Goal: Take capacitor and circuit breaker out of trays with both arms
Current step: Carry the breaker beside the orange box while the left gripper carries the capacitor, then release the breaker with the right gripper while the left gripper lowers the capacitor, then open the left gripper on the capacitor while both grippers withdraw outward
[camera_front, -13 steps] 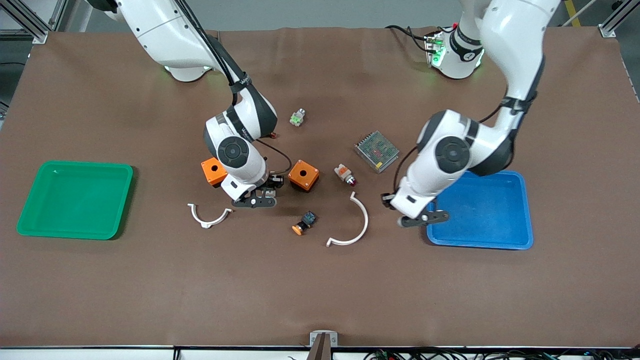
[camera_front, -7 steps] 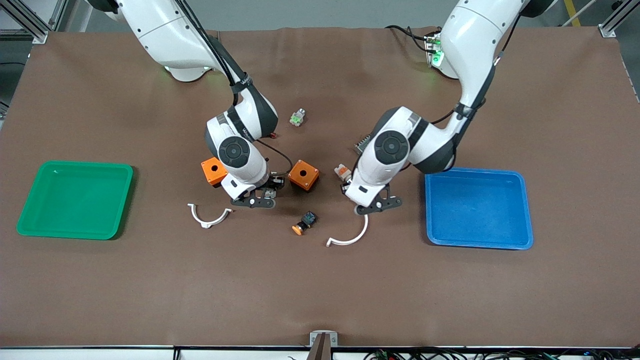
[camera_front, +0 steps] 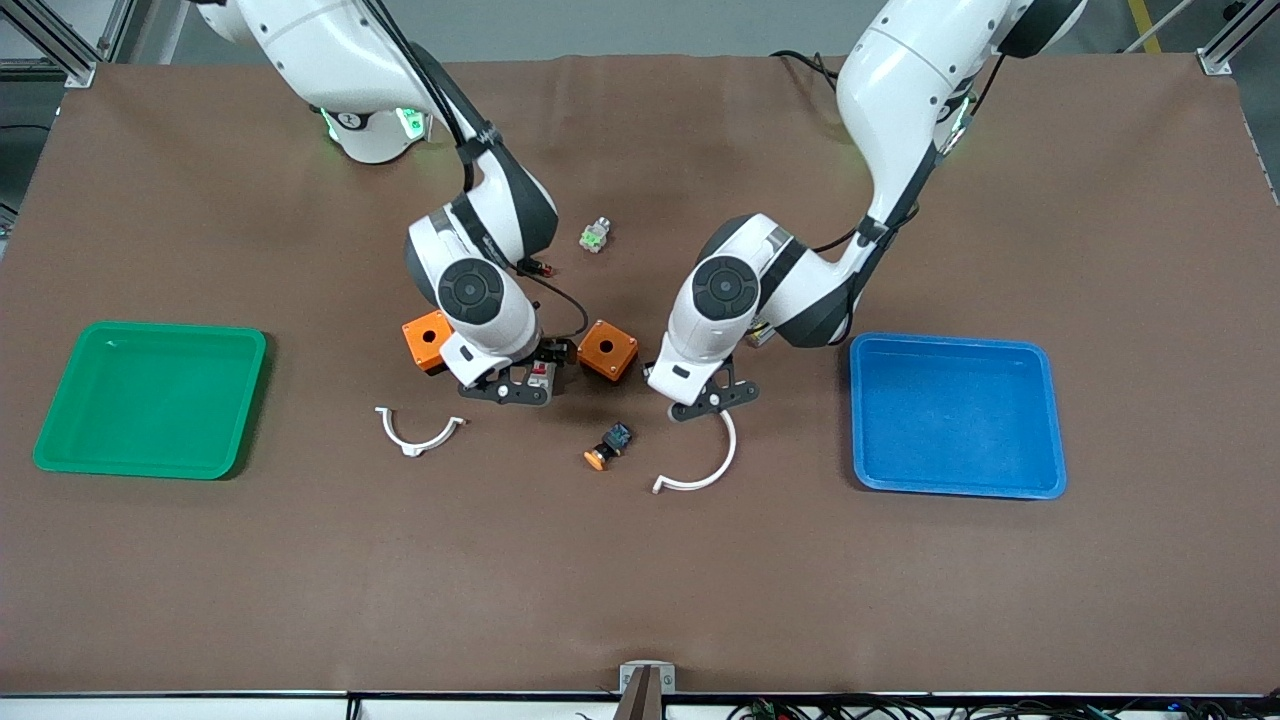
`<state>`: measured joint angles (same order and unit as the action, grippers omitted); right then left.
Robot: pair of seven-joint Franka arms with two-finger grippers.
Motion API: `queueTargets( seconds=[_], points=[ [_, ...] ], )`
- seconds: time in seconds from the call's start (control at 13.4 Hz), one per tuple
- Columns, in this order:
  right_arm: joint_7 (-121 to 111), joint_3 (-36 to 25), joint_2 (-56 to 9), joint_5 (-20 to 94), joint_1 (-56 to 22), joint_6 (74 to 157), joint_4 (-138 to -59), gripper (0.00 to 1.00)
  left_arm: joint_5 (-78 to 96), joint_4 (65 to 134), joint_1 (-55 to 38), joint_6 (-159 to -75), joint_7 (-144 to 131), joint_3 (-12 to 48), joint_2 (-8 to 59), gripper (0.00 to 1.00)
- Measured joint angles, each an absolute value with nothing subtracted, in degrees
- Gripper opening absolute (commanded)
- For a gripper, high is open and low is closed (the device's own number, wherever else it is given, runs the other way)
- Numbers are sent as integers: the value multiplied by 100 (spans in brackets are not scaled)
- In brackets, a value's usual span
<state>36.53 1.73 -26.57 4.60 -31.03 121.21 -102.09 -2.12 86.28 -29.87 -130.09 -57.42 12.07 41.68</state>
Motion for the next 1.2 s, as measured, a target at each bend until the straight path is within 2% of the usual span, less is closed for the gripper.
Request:
queueTargets(
  seconds=[0.15, 0.22, 0.3, 0.45, 0.52, 0.9, 1.2],
  points=[
    [3653, 106, -2103, 460, -3071, 11394, -10154, 100, -396, 8428, -2980, -13034, -5743, 1155, 4365, 2],
    [3653, 82, -1805, 460, -3022, 11036, -10147, 100, -436, 8359, -2976, -13084, -5743, 1137, 4449, 6],
    [3646, 71, -1508, 460, -2939, 10692, -10146, 100, -455, 8310, -2975, -13164, -5743, 1130, 4518, 23],
    [3358, 56, -938, 459, -2638, 10039, -10149, 100, -499, 8260, -2977, -13263, -5742, 1129, 4604, 95],
    [3040, 46, -674, 459, -2394, 9764, -10153, 100, -532, 8248, -2979, -13276, -5742, 1128, 4618, 100],
    [1359, -4, 69, 459, -1035, 9203, -10183, 100, -1030, 8031, -2952, -13283, -5743, 1033, 4604, 100],
    [415, -6, 279, 459, -340, 9140, -10103, 100, -1208, 7808, -2907, -13278, -5437, 355, 4287, 100]
  ],
)
